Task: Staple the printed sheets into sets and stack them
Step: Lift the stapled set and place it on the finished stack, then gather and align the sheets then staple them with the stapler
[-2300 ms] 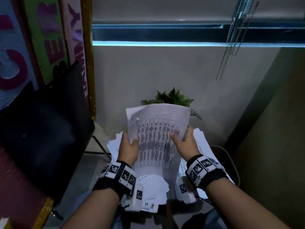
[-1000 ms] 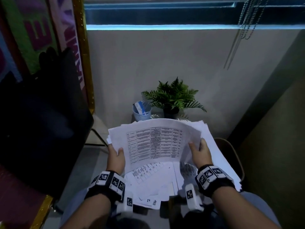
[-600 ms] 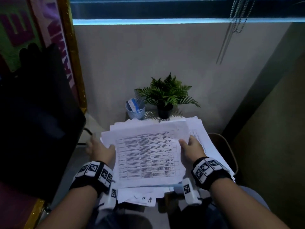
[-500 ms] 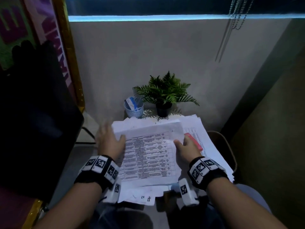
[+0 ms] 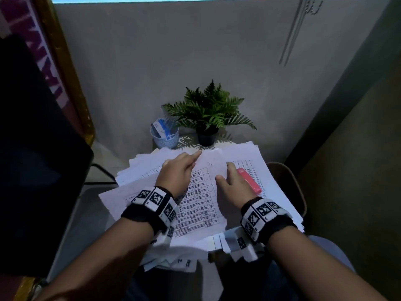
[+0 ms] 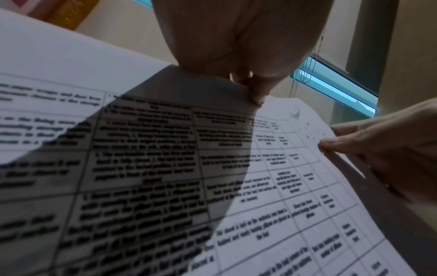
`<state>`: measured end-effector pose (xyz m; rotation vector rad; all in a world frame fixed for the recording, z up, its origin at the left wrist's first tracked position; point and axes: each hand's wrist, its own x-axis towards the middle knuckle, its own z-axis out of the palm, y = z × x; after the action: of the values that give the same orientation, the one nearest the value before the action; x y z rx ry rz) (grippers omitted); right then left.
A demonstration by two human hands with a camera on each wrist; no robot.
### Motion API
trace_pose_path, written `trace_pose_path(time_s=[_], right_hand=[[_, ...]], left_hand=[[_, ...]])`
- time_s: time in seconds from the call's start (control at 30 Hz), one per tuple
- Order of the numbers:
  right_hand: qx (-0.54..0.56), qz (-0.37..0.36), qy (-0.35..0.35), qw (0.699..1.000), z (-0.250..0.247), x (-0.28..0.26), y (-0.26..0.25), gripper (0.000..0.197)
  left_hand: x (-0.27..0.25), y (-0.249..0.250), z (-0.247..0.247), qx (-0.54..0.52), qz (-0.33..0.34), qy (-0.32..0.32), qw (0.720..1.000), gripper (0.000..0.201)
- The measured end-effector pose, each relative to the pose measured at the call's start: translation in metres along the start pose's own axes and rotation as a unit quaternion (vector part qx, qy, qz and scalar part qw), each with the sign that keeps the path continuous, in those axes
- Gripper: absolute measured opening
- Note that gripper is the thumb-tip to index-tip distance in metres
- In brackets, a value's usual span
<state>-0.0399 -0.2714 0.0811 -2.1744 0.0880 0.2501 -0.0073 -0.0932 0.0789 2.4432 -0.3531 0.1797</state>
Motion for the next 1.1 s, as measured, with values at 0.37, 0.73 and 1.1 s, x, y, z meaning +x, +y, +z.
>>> trace_pose_path(time_s=[0.37, 0.73, 1.1], right_hand=[[-0.137, 0.111, 0.108, 0.979, -0.028, 0.054, 0.039, 0.069], [-0.186, 0.229, 0.045, 0.955, -0.021, 0.071, 0.065, 0.049], [0.233, 0.269, 0.017, 0.934, -0.037, 0.053, 0.049, 0.027]], left_hand=[[0.005, -0.016, 0.01, -0.007, -0.029, -0.023, 0.999, 0.04], [-0.006, -0.004, -0.004, -0.07, -0.09, -0.002, 0.993, 0.025], [-0.022, 0.015, -0.021, -0.091, -0.089, 0.013, 0.992, 0.028]])
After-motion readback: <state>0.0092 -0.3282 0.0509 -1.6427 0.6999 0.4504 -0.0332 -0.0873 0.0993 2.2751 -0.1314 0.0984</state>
